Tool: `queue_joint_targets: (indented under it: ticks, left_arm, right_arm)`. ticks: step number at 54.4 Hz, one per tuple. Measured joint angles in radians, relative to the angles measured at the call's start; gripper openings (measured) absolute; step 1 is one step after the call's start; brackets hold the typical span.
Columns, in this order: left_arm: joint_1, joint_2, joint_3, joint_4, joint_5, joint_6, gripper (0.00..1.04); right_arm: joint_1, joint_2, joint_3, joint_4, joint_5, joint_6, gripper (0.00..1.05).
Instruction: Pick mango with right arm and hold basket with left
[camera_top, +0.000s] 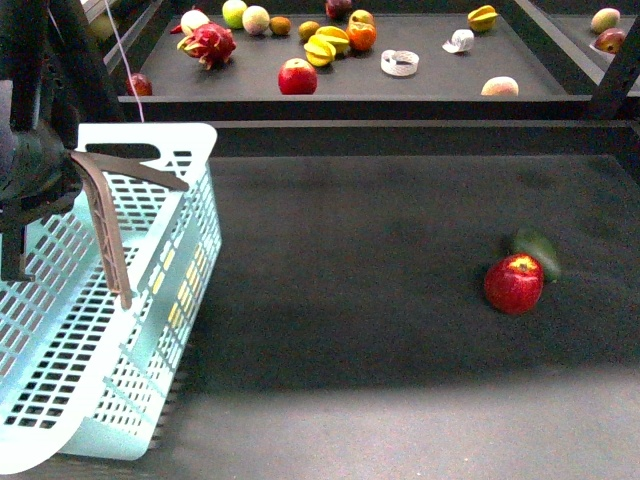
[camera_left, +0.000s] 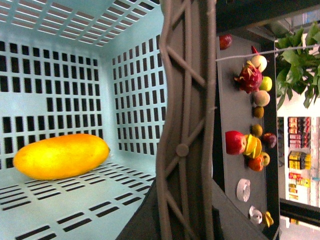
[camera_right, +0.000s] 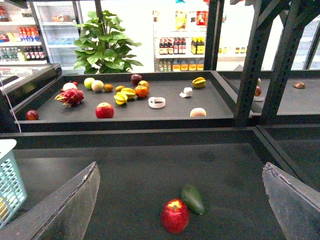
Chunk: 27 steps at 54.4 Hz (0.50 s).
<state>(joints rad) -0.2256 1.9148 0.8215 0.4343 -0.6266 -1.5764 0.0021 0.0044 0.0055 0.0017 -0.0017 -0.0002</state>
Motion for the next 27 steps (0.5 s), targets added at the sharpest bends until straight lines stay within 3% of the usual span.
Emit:
queue_joint_targets:
  ticks: [12,27]
  left_arm:
    - [0.019,0.033,0.023,-0.005,-0.010,-0.019,0.05]
    - [-0.015,0.028,0.037,-0.021,0.018,-0.052,0.52]
  right_arm:
    - [0.000,0.000,0.000,0.000,0.000,0.000,0.97]
    - [0.000,0.000,0.000,0.000,0.000,0.000,0.97]
